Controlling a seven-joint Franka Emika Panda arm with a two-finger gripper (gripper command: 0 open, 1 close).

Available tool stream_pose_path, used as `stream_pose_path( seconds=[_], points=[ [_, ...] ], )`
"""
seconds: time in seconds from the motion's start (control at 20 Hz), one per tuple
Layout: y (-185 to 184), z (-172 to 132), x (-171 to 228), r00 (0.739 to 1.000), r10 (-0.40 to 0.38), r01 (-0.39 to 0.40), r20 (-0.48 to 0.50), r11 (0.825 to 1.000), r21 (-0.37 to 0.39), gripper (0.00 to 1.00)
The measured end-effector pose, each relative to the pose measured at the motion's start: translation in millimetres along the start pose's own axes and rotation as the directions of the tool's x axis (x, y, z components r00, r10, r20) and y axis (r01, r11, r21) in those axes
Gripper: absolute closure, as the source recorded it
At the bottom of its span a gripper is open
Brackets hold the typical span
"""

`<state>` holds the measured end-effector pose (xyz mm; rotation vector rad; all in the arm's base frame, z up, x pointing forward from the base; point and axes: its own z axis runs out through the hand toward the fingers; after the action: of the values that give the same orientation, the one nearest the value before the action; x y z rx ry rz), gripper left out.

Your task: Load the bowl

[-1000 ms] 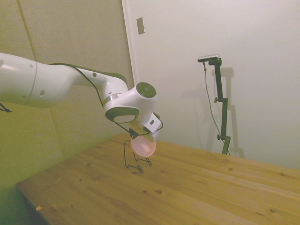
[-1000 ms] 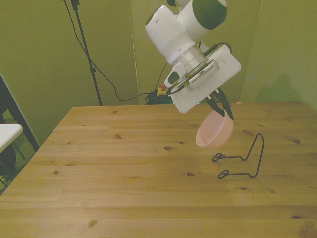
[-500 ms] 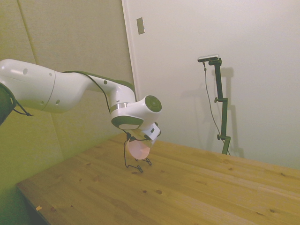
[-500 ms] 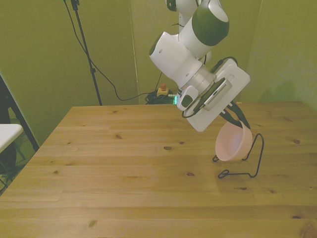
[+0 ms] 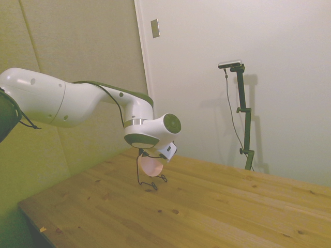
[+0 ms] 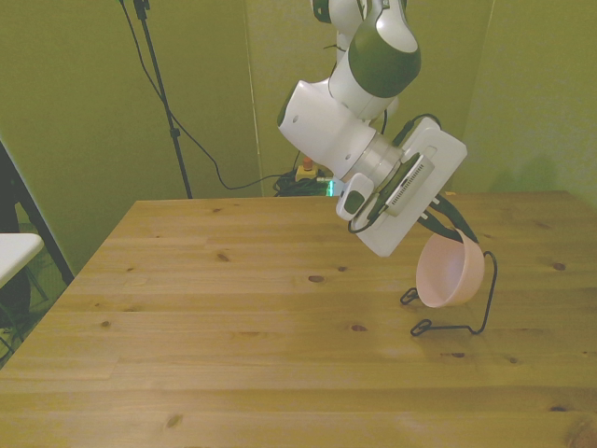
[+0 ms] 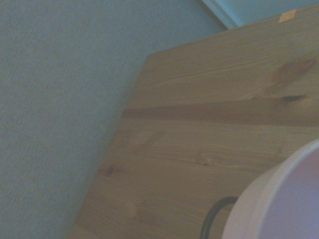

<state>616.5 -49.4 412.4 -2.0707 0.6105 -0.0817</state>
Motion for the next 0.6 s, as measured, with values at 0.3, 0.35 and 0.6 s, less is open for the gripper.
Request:
stream_pose_path(
  seconds=[0.3, 0.35, 0.6],
  points=[
    [12, 7, 0, 1.000, -0.007, 0.007, 0.004, 0.999, 0.035, 1.00],
    [13, 8, 1, 1.000, -0.006, 0.006, 0.004, 0.999, 0.040, 1.00],
    [18, 14, 6, 1.000, -0.007, 0.007, 0.005, 0.999, 0.052, 1.00]
  ],
)
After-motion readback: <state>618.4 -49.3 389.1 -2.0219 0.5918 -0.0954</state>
